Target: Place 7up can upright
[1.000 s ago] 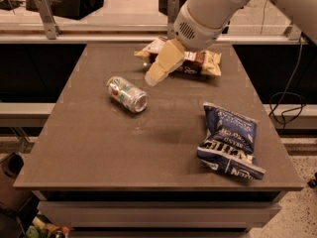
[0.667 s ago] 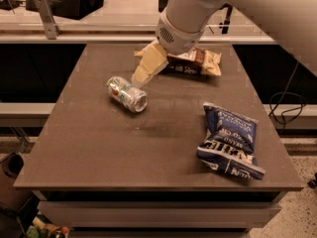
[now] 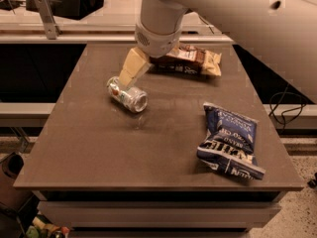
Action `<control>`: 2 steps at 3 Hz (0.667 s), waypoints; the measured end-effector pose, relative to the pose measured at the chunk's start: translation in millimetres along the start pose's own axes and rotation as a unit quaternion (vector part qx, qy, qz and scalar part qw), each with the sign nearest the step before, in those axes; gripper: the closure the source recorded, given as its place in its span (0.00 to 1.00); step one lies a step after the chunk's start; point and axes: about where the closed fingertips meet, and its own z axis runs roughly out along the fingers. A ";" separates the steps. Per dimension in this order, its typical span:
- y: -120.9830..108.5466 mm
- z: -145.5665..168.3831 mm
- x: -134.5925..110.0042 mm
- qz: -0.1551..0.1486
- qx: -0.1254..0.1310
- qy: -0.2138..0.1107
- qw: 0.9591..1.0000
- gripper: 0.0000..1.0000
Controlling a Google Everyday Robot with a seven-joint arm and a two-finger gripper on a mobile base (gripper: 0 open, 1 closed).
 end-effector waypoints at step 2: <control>25.4 17.9 -16.1 -0.040 -0.014 0.049 0.998 0.00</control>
Offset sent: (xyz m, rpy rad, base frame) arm -0.0019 0.0476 -0.0255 -0.1019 0.1324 0.1203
